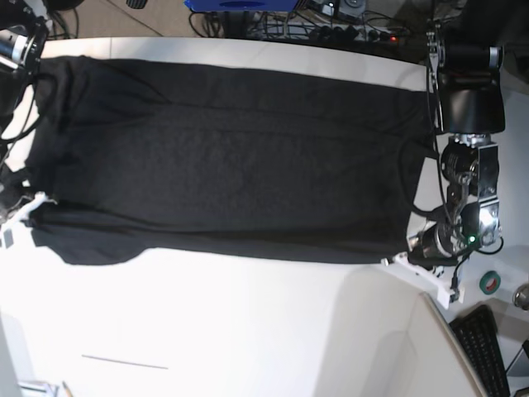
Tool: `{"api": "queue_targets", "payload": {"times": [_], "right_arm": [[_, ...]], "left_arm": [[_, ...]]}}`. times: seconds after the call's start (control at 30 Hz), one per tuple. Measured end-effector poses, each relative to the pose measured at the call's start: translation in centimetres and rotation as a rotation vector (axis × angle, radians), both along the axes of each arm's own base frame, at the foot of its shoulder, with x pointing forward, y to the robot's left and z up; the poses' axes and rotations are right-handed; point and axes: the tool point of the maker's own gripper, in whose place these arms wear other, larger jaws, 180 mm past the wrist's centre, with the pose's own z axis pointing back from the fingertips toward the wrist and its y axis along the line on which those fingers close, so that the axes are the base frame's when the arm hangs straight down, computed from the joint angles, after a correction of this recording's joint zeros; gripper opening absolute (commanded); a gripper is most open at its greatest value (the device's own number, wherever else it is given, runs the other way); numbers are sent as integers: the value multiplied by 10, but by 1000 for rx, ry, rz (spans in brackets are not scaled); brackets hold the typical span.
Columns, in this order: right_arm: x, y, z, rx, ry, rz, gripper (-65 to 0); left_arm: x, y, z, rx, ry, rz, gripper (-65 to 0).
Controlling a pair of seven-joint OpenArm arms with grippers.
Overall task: Layout the t-shirt on the table in an organized manner, then fold the t-shirt properly
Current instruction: 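Fold the hem side over the shirt with both grippers toward the collar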
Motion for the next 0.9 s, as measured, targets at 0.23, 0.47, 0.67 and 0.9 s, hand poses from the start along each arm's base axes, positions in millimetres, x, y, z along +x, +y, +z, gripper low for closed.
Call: {"api": "queue_targets", "payload": {"times": [0.23,0.47,0.67,0.9], "right_arm": [[-32,-18,10,-109,80,24,-650],[-68,-31,12,-117,134,-56,-650],[-96,-17,8,-136,184,-40,-650],[-119,-3,2,-142,212,-24,-650]], "left_arm": [[-38,45,12,-20,1,139,-650],[-84,35,-11,-17,72,110,-650],[-96,37,-15,0,82,107,-650],[-103,51,-14,-1,79,149,-650]]}}
